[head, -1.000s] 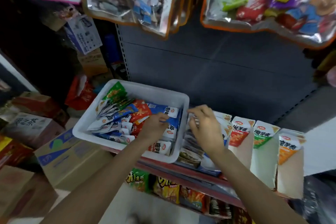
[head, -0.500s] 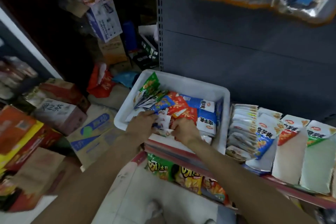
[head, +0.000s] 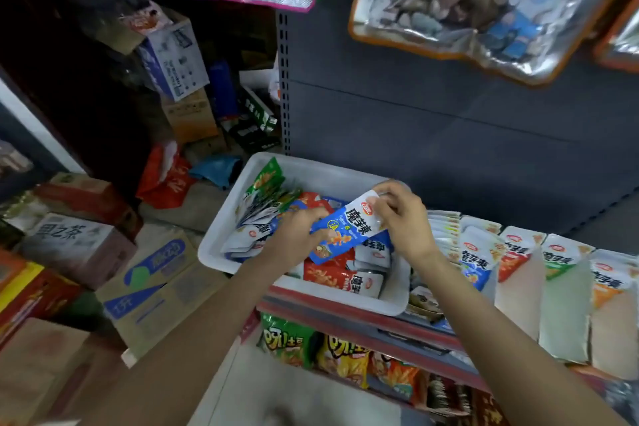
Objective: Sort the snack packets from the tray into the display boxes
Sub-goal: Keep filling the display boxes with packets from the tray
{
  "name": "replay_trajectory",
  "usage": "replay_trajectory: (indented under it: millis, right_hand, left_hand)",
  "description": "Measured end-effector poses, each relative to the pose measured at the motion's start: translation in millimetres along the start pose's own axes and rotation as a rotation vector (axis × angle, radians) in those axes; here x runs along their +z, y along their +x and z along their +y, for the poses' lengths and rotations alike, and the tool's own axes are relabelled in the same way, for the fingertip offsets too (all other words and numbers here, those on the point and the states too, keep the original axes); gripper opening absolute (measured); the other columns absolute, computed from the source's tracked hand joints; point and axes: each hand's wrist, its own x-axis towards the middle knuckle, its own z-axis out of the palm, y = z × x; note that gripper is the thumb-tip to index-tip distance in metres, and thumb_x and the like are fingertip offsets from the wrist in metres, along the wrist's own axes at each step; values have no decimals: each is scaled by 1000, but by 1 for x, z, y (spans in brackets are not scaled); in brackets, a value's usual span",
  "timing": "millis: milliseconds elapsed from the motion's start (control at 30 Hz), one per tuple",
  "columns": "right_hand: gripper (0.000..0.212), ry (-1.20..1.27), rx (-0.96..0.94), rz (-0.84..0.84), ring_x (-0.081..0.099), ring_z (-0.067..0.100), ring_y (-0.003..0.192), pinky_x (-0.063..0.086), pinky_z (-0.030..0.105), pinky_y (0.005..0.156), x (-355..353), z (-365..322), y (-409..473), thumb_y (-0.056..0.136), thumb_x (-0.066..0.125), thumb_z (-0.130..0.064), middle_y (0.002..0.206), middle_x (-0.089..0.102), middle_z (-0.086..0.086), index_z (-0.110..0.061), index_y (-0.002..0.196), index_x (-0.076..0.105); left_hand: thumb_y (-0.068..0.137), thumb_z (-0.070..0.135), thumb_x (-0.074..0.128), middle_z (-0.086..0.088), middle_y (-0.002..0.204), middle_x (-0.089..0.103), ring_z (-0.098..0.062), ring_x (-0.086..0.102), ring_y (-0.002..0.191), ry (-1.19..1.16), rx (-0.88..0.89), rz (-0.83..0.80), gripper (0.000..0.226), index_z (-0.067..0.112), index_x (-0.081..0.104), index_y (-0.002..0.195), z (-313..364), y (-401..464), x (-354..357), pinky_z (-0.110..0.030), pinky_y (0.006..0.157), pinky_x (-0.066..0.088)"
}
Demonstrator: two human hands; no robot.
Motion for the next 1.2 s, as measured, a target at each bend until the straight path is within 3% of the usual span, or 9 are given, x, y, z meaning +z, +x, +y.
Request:
replay_trajectory:
  millis: [67, 167, 233, 333, 467, 567, 800, 967, 1200]
  right_hand:
    - [19, 31, 12, 35, 66, 10, 72, 51, 28, 64, -20, -3, 1, 85, 67, -9, 77, 69, -1, -27, 87, 59]
    - [21, -3, -5, 52, 59, 3, 66, 48, 25, 63, -57, -5, -4, 82, 69, -5, 74, 65, -7, -25, 77, 62]
    - [18, 5, -11, 100, 55, 10, 68, 46, 32, 65, -82, -5, -11, 84, 67, -5, 72, 62, -3, -20, 75, 63]
    - [13, 54, -41, 259, 54, 11, 68, 45, 30, 62, -118, -7, -26, 87, 64, -10, 71, 60, -4, -19, 79, 61]
    - [12, -55, -84, 510, 48, 8, 61, 40, 23, 59, -162, -3, -43, 88, 65, -22, 67, 57, -2, -27, 80, 57]
    - [6, -198, -109, 553, 48, 1, 55, 36, 12, 54, -181, 8, -54, 91, 62, -21, 63, 54, -9, -17, 88, 59]
    - [12, -511, 104, 188, 59, 23, 65, 51, 43, 65, -181, 62, -56, 91, 60, -32, 71, 64, 3, -21, 93, 58]
    - [27, -807, 179, -97, 58, 17, 108, 26, 34, 80, -166, 78, -62, 95, 51, -25, 121, 62, -4, -26, 122, 57]
    - [57, -1107, -15, -223, 42, 20, 127, 38, 38, 96, -161, 77, -63, 89, 56, -6, 136, 38, -1, -20, 139, 35]
  left_hand:
    - [83, 27, 67, 2, 62, 54, -2, 54, 59, -97, 0, 2, 21, 13, 53, 74, 18, 6, 8, -28, 59, 41]
    - [73, 46, 64, -11, 81, 70, -27, 67, 80, -253, -21, -19, 39, 9, 64, 85, 43, 13, 27, -46, 74, 53]
    - [76, 36, 72, -10, 89, 72, -25, 68, 84, -314, -28, -15, 30, 9, 66, 89, 65, 21, 39, -45, 80, 53]
    - [81, 18, 73, -13, 111, 65, -22, 63, 94, -321, -58, -18, 36, 3, 61, 111, 94, 33, 63, -32, 82, 49]
    - [84, 29, 70, -18, 131, 53, -28, 52, 119, -140, -163, -57, 64, -1, 44, 133, 109, 44, 98, -32, 91, 41]
    - [85, 38, 66, -15, 146, 39, -27, 40, 132, -59, -194, -137, 78, 0, 31, 143, 115, 45, 117, -30, 100, 36]
    - [85, 29, 68, -14, 141, 47, -26, 46, 128, -137, -235, -91, 67, 2, 40, 139, 123, 36, 134, -30, 101, 38]
    - [85, 25, 68, -11, 135, 53, -22, 51, 122, -161, -248, -60, 57, 4, 47, 135, 125, 33, 137, -26, 95, 40]
    - [85, 27, 69, -7, 136, 52, -15, 52, 117, -138, -252, -47, 62, 8, 44, 138, 128, 30, 137, -24, 93, 41]
